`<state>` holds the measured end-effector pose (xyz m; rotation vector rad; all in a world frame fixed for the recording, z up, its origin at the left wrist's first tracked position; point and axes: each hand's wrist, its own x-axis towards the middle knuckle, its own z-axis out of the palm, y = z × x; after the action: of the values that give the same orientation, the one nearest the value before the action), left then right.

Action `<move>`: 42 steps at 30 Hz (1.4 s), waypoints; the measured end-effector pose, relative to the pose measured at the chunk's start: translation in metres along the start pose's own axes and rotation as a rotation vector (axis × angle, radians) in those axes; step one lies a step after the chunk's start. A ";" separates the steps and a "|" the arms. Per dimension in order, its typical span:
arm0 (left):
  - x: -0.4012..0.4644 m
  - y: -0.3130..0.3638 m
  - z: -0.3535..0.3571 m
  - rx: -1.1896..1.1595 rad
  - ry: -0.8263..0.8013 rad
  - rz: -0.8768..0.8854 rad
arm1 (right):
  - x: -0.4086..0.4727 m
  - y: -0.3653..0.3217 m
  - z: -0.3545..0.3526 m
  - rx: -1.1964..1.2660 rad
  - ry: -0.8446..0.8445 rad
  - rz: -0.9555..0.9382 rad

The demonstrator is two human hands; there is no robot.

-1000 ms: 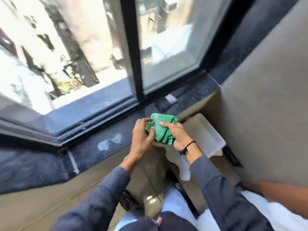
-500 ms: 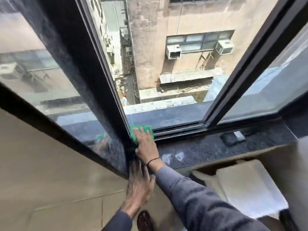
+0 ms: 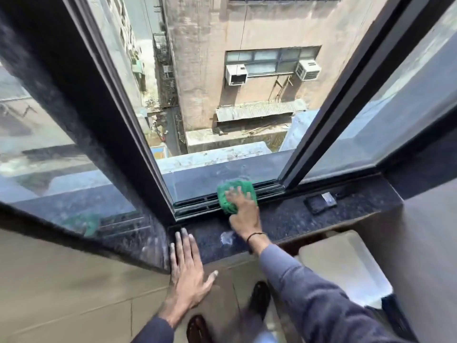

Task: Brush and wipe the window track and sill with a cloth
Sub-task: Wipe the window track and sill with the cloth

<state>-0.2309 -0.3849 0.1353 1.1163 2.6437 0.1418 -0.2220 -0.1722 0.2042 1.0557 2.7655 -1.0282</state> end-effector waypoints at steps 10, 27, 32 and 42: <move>0.001 0.003 -0.009 0.028 -0.090 0.007 | -0.012 0.054 -0.068 -0.026 0.046 0.041; 0.001 0.003 -0.016 0.058 -0.155 0.008 | -0.115 0.055 -0.044 -0.319 -0.356 -0.049; 0.001 0.002 -0.012 0.068 -0.150 0.012 | -0.081 0.046 -0.061 0.043 0.103 0.150; 0.001 0.000 -0.010 0.091 -0.141 0.024 | -0.088 0.026 0.016 -0.163 -0.268 -0.134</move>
<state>-0.2349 -0.3840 0.1444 1.1429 2.5348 -0.0518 -0.1418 -0.2189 0.1968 0.6667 2.6725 -0.8646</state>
